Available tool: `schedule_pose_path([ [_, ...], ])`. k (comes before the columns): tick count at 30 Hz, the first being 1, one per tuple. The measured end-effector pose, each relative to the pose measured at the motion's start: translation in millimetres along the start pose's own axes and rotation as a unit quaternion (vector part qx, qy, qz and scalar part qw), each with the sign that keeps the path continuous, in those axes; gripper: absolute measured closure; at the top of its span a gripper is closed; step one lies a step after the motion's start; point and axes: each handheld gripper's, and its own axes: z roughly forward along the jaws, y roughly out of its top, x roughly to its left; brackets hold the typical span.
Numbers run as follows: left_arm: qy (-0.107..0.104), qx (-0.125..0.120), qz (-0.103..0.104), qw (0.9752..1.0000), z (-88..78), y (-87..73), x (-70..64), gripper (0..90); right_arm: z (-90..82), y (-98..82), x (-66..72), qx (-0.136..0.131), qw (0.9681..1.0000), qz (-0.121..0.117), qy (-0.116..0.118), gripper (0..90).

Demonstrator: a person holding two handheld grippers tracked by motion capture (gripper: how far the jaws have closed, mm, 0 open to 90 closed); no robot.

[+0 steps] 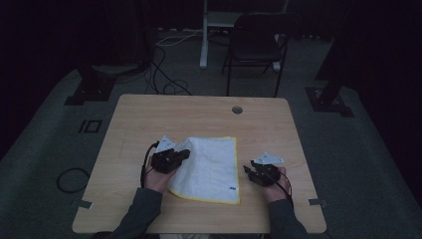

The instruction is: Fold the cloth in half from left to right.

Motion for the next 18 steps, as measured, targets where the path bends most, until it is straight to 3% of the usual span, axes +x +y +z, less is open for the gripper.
schedule_pose_path([
  [7,-0.007,-0.001,0.005,1.0000,4.9,3.9,-6.7,87.0,2.3,-5.9,-2.8,0.001,0.9999,0.017,0.002,60.7],
  [18,-0.019,-0.003,0.009,0.9998,12.1,8.5,-16.1,87.0,6.3,-7.5,-1.7,0.004,0.9998,0.021,0.005,60.7],
])
